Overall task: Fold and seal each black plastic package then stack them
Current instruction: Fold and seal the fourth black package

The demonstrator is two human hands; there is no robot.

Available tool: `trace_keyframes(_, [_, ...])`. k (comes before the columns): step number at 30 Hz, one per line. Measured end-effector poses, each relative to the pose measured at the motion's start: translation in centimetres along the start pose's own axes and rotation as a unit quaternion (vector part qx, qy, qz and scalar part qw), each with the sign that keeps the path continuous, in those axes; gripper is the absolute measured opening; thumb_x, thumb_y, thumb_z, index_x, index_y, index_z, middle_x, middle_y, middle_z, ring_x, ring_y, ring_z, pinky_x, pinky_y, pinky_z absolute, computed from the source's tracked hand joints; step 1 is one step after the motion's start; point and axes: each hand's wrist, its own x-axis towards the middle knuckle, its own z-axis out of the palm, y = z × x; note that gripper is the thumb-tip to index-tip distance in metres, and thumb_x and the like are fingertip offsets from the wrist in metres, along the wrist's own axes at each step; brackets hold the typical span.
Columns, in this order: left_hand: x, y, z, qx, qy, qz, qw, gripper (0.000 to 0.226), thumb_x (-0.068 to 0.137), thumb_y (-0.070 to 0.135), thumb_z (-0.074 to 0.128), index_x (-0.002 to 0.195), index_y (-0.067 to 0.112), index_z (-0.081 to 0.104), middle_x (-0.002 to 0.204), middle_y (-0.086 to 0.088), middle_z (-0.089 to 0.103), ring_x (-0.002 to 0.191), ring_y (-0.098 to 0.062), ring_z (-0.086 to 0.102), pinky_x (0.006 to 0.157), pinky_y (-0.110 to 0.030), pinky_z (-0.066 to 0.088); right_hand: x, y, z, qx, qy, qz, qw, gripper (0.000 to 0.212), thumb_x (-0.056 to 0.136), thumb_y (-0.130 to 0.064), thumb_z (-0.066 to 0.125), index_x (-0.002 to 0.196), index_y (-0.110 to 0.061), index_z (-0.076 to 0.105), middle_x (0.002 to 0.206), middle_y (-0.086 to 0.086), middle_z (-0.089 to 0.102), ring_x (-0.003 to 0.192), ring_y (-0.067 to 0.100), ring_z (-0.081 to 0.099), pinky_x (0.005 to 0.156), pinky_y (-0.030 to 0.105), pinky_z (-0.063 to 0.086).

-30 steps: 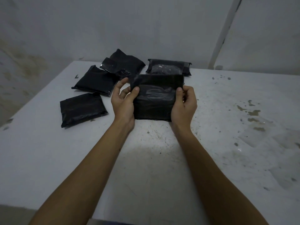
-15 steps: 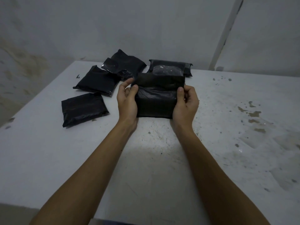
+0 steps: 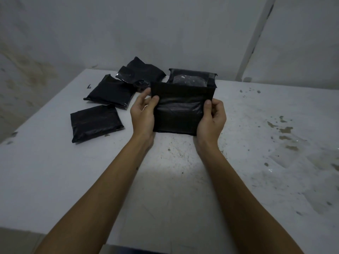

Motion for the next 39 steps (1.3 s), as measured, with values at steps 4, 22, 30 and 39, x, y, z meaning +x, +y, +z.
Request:
trace_keyframes(4, [-0.4, -0.4, 0.0, 0.041, -0.003, -0.013, 0.999, 0.016, 0.1, 0.027, 0.066, 0.1, 0.016, 0.077, 0.108, -0.008, 0.076, 0.108, -0.028, 0.07, 0.103, -0.053, 0.055, 0.0, 0.1, -0.1, -0.004, 0.0, -0.012, 1.0, 0.014, 0.103, -0.032, 0.051, 0.095, -0.029, 0.062, 0.103, 0.007, 0.067, 0.099, 0.029, 0.064, 0.092, 0.053, 0.057])
trace_keyframes(22, [-1.6, 0.5, -0.8, 0.122, -0.001, 0.156, 0.98, 0.017, 0.1, 0.002, 0.061, 0.113, -0.004, 0.07, 0.103, -0.002, 0.071, 0.094, 0.0, 0.068, 0.084, -0.017, 0.054, 0.2, -0.6, -2.4, -0.016, -0.058, -0.046, 0.997, 0.014, 0.104, -0.022, 0.051, 0.097, -0.017, 0.062, 0.099, 0.003, 0.065, 0.09, 0.016, 0.061, 0.077, 0.024, 0.052])
trace_keyframes(30, [-4.3, 0.1, -3.5, 0.213, -0.028, 0.162, 0.963, 0.015, 0.103, 0.016, 0.06, 0.097, 0.012, 0.072, 0.087, 0.001, 0.071, 0.087, -0.009, 0.067, 0.08, -0.022, 0.055, -1.8, -0.8, -4.7, -0.125, -0.097, -0.062, 0.985, 0.025, 0.105, -0.014, 0.046, 0.081, -0.017, 0.053, 0.076, -0.007, 0.055, 0.07, -0.001, 0.051, 0.065, 0.016, 0.044])
trace_keyframes(39, [-6.0, -0.6, -4.6, 0.343, -0.003, 0.117, 0.932, 0.023, 0.1, 0.041, 0.055, 0.089, 0.023, 0.064, 0.069, -0.006, 0.066, 0.066, -0.024, 0.062, 0.07, -0.041, 0.053, -3.8, -1.3, -6.6, -0.266, -0.129, -0.041, 0.954, 0.025, 0.098, -0.013, 0.048, 0.075, -0.005, 0.053, 0.066, -0.001, 0.052, 0.056, 0.003, 0.041, 0.053, 0.023, 0.032])
